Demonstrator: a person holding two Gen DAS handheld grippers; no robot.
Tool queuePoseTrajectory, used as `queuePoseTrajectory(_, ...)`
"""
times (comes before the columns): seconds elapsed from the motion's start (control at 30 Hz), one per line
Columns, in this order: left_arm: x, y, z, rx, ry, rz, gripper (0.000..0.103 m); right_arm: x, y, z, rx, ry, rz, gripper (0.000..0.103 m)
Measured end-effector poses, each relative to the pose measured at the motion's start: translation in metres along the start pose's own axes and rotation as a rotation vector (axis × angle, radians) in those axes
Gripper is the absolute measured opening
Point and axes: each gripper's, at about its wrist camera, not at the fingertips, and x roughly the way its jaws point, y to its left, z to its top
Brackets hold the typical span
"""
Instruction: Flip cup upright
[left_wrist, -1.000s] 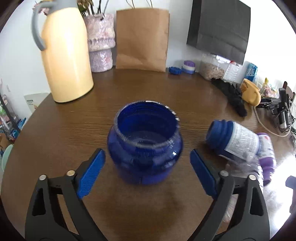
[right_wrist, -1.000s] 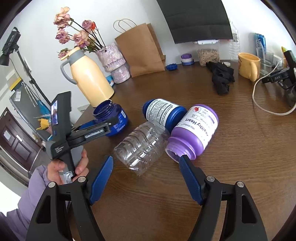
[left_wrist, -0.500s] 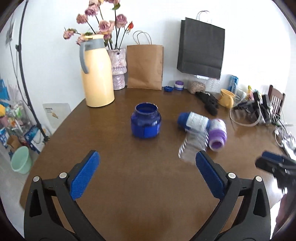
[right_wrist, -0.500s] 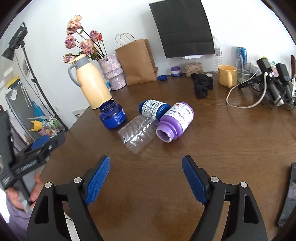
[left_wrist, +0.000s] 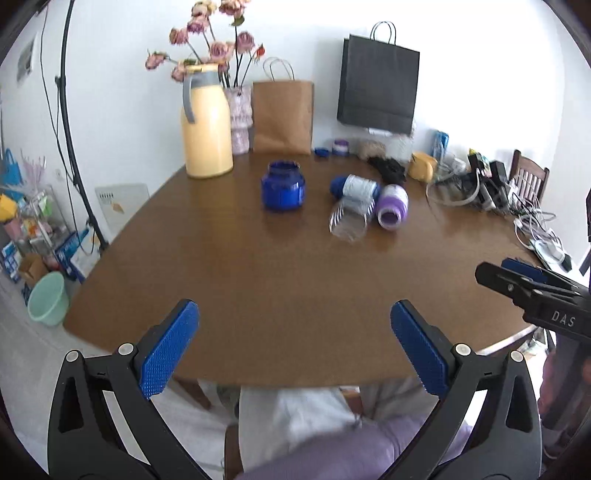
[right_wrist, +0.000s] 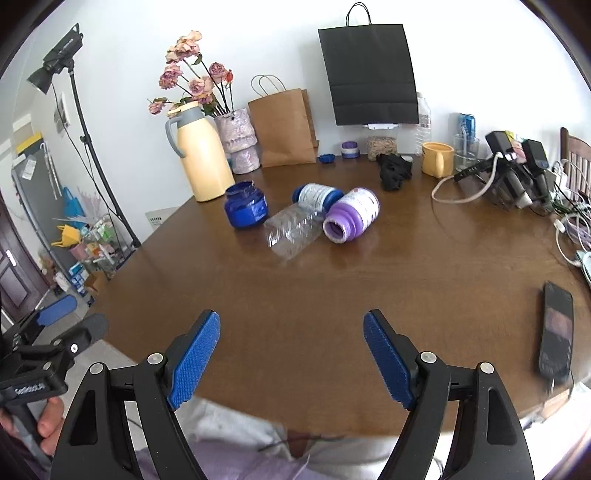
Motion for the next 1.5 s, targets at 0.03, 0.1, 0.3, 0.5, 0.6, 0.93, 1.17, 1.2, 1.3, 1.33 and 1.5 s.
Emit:
queuePoseTrajectory(0.03,-0.004,0.002,-0.004,-0.009,-0.006,0.017,0.103,-0.004,0.002,-0.004,0.0,-0.003,-0.002,0.084)
queuePoseTrajectory(0.1,-0.008,0.004,-0.009,-0.033,-0.002,0.045,0.103,-0.009,0.004,-0.012,0.005,-0.003,-0.001,0.084)
queuePoseTrajectory(0.3,-0.011,0.001,-0.023,-0.027,0.055,-0.005,0.103,-0.028,0.008,-0.04,0.051,0.014,-0.024,0.084)
queuePoseTrajectory(0.5,-0.016,0.0,-0.022,-0.022,0.036,0.023,0.103,-0.027,0.013,-0.04,0.045,0.006,-0.032,0.084)
queuePoseTrajectory(0.6,-0.019,-0.003,-0.023,-0.005,0.026,0.024,0.103,-0.027,0.011,-0.041,0.05,0.008,-0.033,0.084)
queuePoseTrajectory(0.93,-0.023,-0.004,-0.023,0.009,0.005,0.039,0.103,-0.027,0.011,-0.042,0.054,0.01,-0.04,0.084)
queuePoseTrajectory(1.17,-0.024,-0.004,-0.022,0.008,0.005,0.041,0.103,-0.028,0.011,-0.042,0.053,0.009,-0.042,0.084)
queuePoseTrajectory(1.2,-0.024,-0.004,-0.022,0.008,0.007,0.04,0.103,-0.027,0.011,-0.043,0.053,0.009,-0.041,0.084)
queuePoseTrajectory(1.3,-0.022,-0.004,-0.022,0.01,0.012,0.04,0.103,-0.028,0.011,-0.043,0.054,0.009,-0.043,0.084)
queuePoseTrajectory(1.33,-0.022,-0.004,-0.022,0.01,0.012,0.04,0.103,-0.028,0.011,-0.043,0.055,0.009,-0.043,0.084)
queuePoseTrajectory(1.5,-0.022,-0.006,-0.022,0.01,0.015,0.046,0.103,-0.027,0.011,-0.046,0.051,0.013,-0.043,0.084)
